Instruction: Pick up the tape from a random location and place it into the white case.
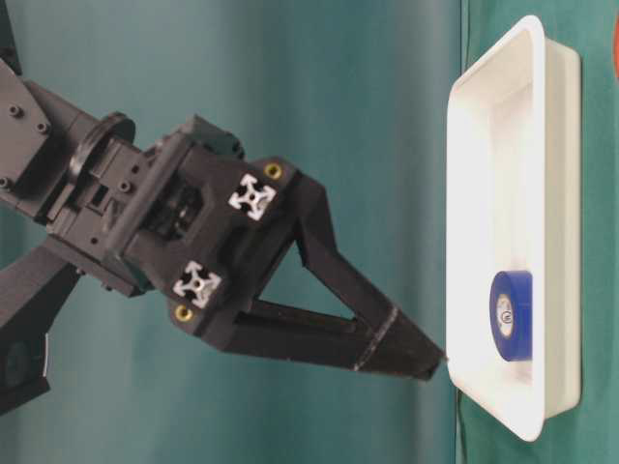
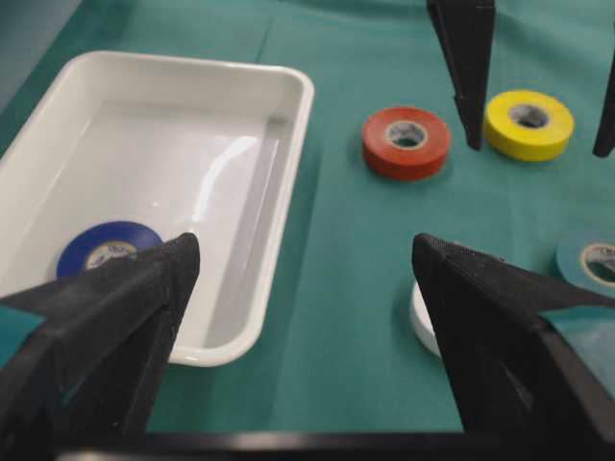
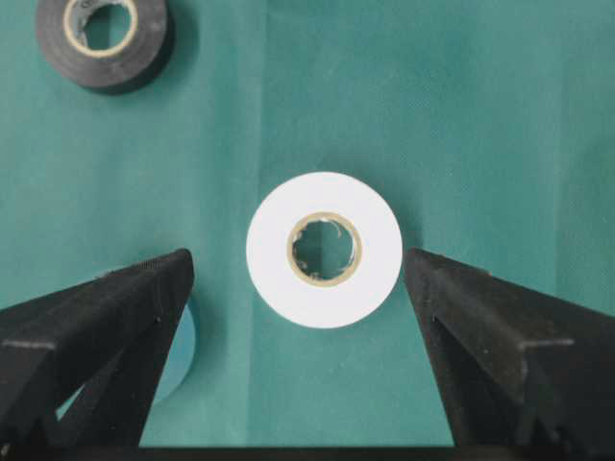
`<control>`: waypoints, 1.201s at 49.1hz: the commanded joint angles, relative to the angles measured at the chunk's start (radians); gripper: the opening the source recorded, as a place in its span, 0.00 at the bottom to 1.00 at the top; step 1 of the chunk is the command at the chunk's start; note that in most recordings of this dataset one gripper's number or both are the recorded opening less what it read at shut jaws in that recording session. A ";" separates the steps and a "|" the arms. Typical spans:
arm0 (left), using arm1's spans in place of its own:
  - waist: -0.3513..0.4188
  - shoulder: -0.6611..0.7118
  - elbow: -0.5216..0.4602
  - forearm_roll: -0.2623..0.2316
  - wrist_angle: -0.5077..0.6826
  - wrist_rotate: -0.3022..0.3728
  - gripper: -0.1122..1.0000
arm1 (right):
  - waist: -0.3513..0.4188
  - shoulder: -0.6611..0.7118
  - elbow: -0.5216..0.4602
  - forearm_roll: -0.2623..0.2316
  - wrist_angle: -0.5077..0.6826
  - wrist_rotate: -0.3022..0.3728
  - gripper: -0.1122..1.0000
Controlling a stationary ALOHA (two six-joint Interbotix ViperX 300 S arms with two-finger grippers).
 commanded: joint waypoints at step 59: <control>0.003 0.011 -0.014 0.003 -0.002 0.002 0.98 | 0.003 0.097 -0.028 0.000 -0.025 0.040 0.93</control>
